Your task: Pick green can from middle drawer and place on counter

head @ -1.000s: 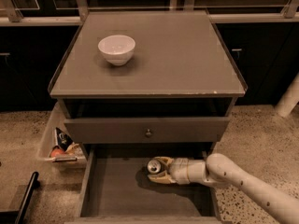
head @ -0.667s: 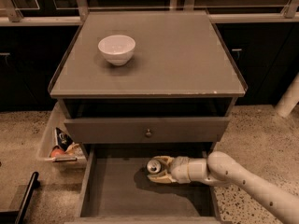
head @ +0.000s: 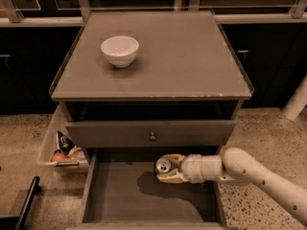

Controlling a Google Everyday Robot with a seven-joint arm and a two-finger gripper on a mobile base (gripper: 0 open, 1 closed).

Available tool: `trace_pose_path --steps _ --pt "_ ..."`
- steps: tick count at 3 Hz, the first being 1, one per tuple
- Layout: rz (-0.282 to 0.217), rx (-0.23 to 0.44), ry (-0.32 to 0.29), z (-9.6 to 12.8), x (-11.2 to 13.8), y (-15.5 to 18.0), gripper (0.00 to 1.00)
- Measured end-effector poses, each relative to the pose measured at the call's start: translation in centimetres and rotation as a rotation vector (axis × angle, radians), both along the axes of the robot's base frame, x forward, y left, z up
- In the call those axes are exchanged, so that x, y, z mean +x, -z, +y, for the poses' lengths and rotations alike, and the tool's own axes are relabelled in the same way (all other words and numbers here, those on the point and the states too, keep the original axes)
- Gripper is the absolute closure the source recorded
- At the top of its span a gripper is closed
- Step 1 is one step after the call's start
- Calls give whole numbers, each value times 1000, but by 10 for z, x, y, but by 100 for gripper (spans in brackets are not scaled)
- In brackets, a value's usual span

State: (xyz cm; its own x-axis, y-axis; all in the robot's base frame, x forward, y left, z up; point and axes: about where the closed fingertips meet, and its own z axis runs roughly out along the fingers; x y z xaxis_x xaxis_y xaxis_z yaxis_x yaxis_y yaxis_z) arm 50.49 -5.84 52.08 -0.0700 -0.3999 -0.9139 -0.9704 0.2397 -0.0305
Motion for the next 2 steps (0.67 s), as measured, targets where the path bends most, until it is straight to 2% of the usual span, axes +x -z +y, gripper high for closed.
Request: trace_pose_path --steps 1,2 --pt "-21 -25 15 -23 2 -54 100" --pt "-45 -46 30 -45 16 -101 100"
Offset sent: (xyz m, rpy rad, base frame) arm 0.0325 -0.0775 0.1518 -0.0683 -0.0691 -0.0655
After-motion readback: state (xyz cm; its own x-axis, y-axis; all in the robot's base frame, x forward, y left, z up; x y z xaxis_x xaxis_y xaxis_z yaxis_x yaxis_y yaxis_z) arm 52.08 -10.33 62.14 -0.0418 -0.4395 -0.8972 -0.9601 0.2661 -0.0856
